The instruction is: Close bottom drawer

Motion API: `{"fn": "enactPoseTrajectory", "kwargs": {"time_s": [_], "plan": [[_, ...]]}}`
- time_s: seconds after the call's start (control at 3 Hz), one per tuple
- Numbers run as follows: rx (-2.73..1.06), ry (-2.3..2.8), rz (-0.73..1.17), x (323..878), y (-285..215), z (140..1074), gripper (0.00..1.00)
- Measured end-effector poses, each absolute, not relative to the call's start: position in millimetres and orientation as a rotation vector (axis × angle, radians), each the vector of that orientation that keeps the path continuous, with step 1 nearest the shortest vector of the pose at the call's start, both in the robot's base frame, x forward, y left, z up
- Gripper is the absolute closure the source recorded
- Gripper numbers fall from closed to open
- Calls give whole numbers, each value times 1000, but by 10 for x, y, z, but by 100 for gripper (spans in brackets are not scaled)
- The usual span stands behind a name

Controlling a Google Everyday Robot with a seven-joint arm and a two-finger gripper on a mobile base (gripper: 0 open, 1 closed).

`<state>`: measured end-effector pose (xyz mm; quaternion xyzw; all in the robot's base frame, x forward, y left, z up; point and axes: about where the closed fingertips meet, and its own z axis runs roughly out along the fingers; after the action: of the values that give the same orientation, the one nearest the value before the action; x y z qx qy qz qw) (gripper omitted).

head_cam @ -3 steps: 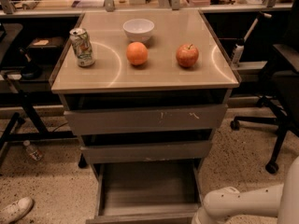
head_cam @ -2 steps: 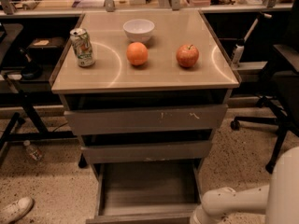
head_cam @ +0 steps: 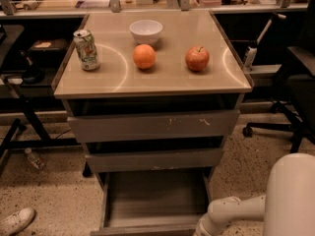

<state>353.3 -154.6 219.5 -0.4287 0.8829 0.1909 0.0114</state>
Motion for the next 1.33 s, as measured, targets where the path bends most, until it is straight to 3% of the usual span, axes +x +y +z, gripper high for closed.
{"fn": "enactPoseTrajectory", "kwargs": {"time_s": [1.33], "plan": [[-1386,2693,633,3811,-1261,1857,100]]}}
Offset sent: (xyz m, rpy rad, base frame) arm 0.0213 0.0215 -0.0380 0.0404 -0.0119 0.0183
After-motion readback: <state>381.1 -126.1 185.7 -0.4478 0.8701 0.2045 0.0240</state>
